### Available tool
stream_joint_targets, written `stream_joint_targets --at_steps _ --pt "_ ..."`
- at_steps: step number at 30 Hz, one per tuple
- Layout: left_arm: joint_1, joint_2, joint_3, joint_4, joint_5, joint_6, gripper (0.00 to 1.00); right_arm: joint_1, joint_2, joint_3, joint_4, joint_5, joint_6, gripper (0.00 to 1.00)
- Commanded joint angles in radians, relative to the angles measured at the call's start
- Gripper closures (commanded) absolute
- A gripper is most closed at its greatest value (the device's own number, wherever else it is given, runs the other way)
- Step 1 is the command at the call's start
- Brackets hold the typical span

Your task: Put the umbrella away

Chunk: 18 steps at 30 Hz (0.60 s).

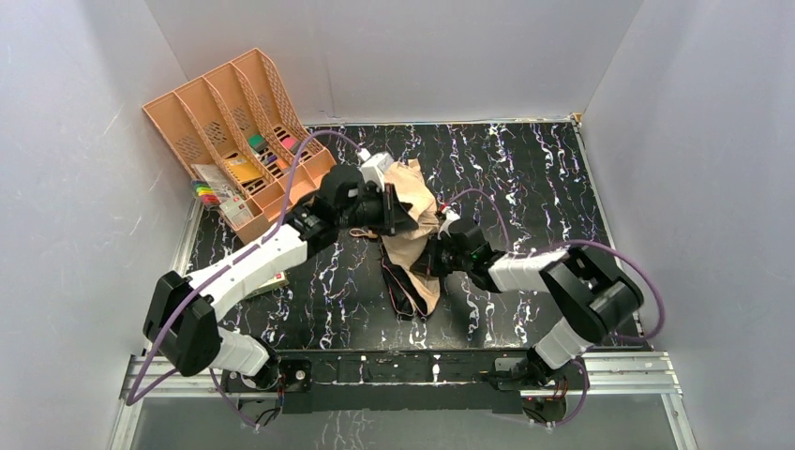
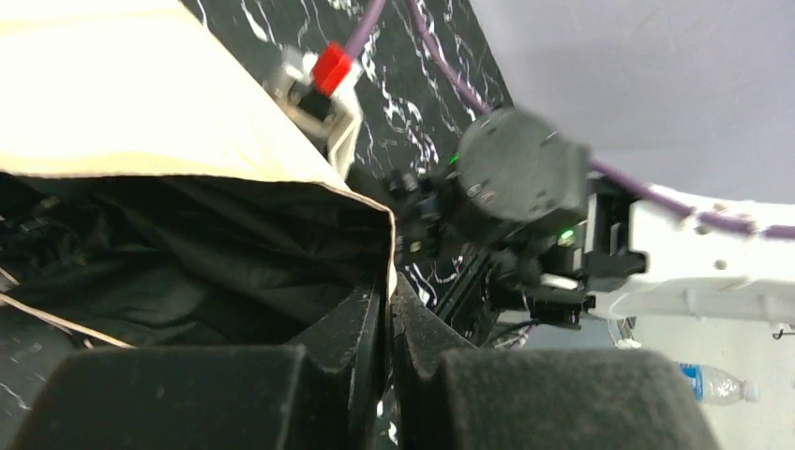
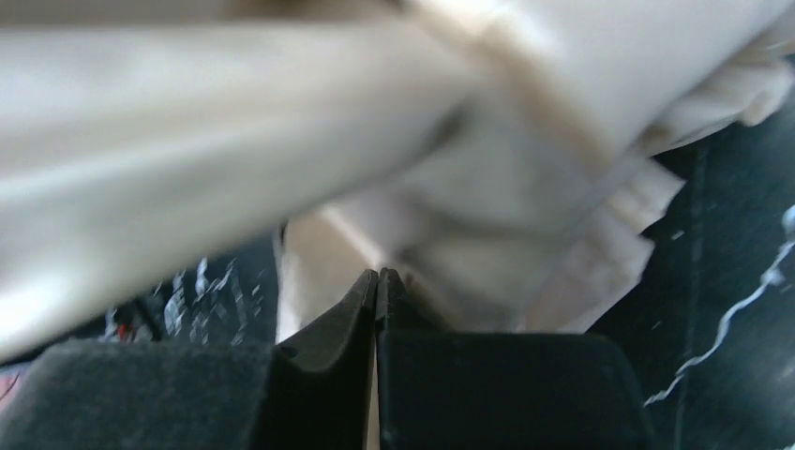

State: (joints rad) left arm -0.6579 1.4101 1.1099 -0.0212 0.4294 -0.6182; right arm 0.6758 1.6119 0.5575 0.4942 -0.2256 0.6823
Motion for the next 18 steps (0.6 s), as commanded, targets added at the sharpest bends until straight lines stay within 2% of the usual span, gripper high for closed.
stream_joint_targets --at_steps 1,7,11,18 --pt "-0.048 -0.074 -0.143 0.168 -0.078 -0.037 0.9 0.009 -0.19 -0.025 -0.105 -0.122 -0.024 0.86" --pt "-0.082 -0.116 -0.316 0.318 -0.101 -0.101 0.65 0.009 -0.475 -0.034 -0.397 0.026 -0.03 0.79" --pt "-0.11 -0.129 -0.382 0.357 -0.104 -0.111 0.55 0.007 -0.618 -0.03 -0.552 0.119 -0.026 0.8" --pt "-0.152 -0.105 -0.5 0.458 -0.098 -0.155 0.4 0.007 -0.716 0.012 -0.612 0.166 -0.063 0.83"
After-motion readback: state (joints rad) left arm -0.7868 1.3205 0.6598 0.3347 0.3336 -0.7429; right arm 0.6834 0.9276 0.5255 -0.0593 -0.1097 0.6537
